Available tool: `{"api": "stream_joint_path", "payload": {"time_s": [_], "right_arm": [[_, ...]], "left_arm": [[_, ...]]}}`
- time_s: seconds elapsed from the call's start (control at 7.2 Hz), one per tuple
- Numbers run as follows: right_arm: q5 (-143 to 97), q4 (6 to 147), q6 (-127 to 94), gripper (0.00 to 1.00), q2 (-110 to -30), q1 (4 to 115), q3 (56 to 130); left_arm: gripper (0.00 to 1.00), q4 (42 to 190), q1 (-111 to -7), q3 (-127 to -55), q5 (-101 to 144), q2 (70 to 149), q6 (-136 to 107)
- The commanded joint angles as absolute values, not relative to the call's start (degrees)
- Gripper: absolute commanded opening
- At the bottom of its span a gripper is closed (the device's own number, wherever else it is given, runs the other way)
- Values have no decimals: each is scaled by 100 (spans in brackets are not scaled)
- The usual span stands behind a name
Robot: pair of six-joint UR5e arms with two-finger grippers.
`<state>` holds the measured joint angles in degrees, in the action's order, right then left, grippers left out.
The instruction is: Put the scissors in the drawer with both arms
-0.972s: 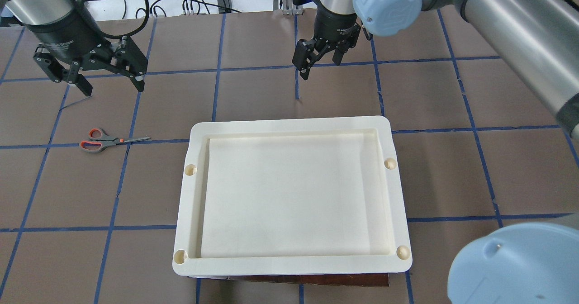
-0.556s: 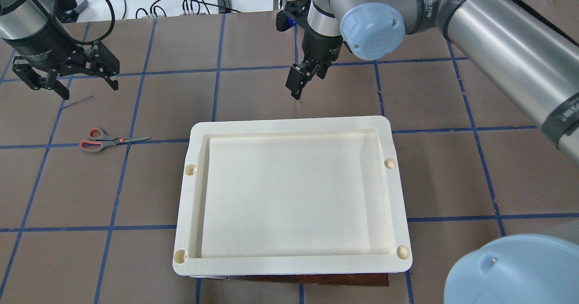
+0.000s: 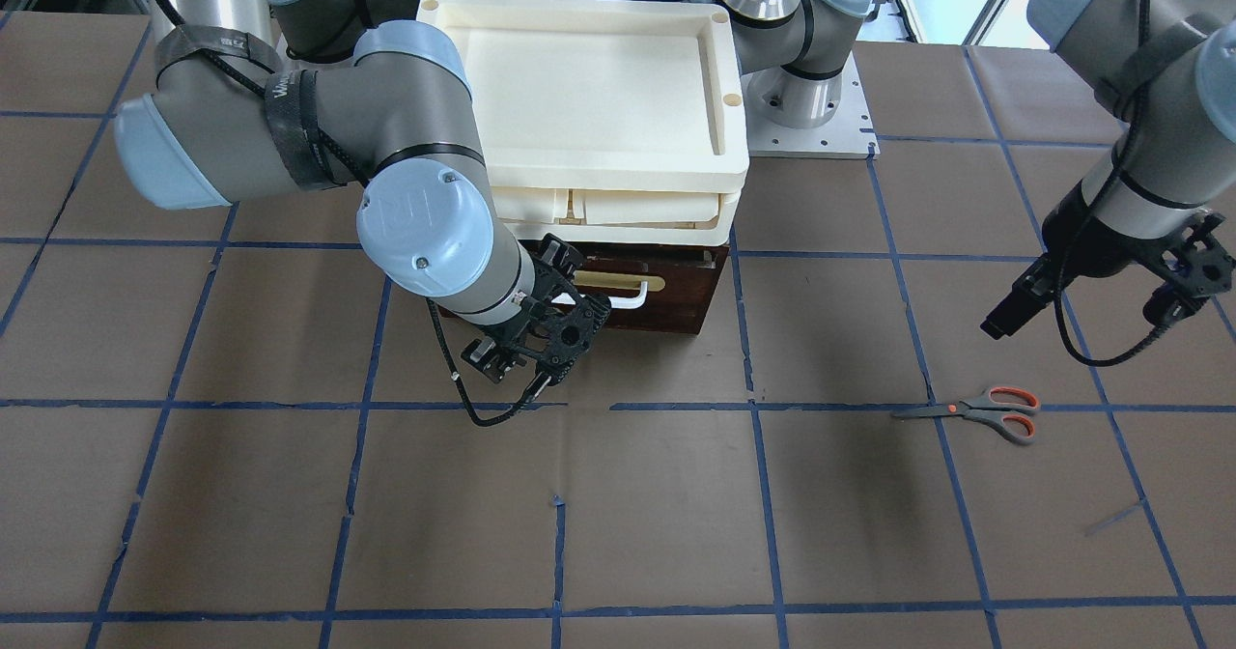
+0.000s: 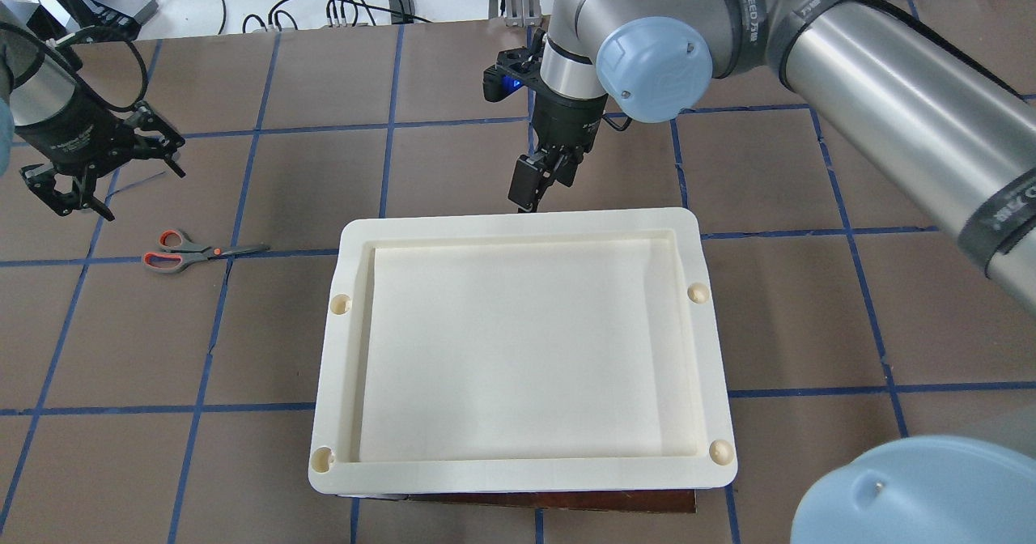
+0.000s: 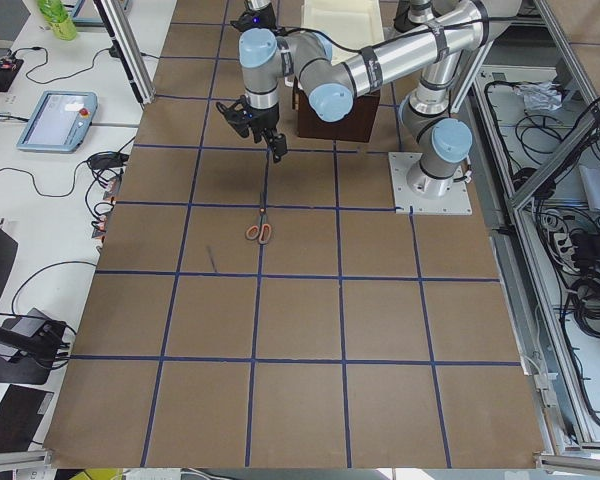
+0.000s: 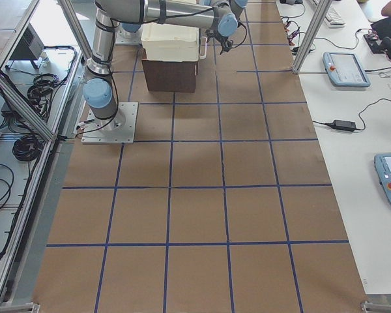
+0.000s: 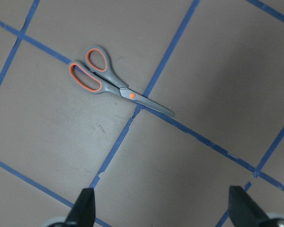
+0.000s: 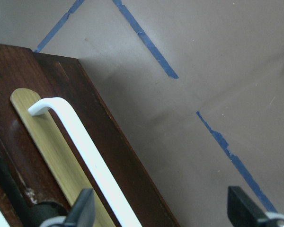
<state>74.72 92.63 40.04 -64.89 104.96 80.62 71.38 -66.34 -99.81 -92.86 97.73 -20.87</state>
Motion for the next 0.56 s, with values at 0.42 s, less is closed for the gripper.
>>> {"api": "stream_joint_path", "payload": {"time_s": [0.42], "right_arm": [[7471,9176,4052,98,-6276,10503,8156]], "left_arm": [[99,5660,-6021,-10668,-9133,10810,-4242]]}}
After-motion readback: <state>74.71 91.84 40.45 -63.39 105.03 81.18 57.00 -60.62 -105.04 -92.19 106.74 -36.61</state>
